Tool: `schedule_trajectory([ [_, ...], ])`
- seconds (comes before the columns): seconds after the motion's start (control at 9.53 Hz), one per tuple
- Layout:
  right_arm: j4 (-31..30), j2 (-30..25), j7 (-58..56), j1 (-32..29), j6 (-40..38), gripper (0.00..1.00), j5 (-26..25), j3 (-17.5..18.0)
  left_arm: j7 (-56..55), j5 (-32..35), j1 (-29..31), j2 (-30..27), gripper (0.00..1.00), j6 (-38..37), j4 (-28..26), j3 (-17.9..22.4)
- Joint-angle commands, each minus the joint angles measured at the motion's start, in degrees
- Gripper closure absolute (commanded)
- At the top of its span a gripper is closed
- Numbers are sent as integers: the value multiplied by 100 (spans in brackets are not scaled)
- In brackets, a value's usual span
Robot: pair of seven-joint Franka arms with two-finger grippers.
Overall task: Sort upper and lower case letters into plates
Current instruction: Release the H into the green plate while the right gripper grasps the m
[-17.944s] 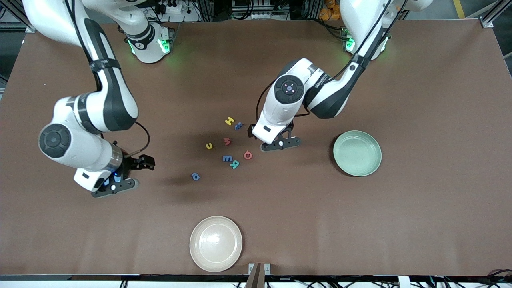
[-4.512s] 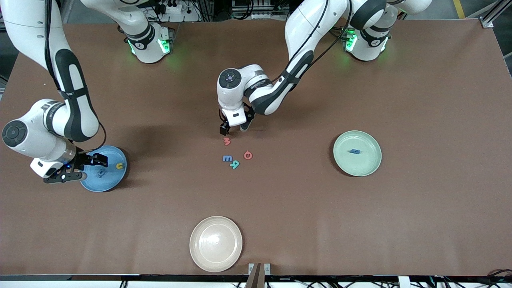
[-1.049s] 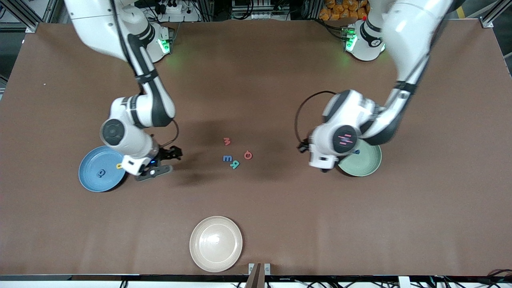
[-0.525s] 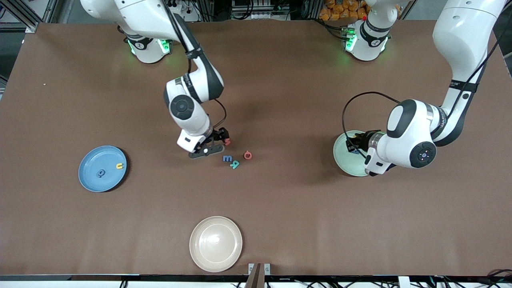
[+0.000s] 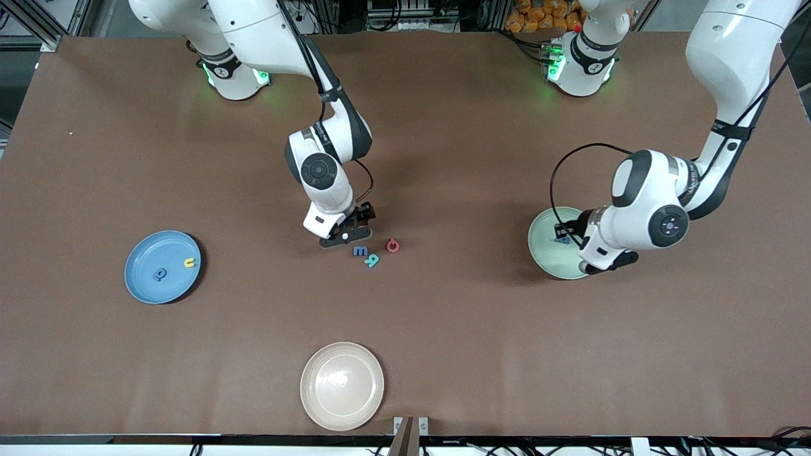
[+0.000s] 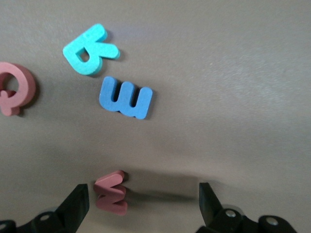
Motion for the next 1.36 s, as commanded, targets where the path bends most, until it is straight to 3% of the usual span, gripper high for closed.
schedule_trajectory([
  [0.0, 136, 75, 274, 147, -14, 0, 88, -63, 197, 330, 142, -43, 65, 531, -320, -71],
  [0.63, 163, 154, 354, 262, 4, 0, 88, -63, 100, 577, 63, -78, 64, 1085, -768, -97],
  [0.73, 163, 154, 354, 262, 4, 99, 97, -63, 100, 603, 80, -104, 64, 1200, -856, -97],
  [0.94, 163, 136, 442, 288, 4, 100, 97, -63, 91, 603, 72, -113, 64, 1201, -866, -97],
  [1.26, 171, 66, 442, 271, -14, 100, 97, -63, 91, 603, 72, -113, 55, 1149, -787, -97],
])
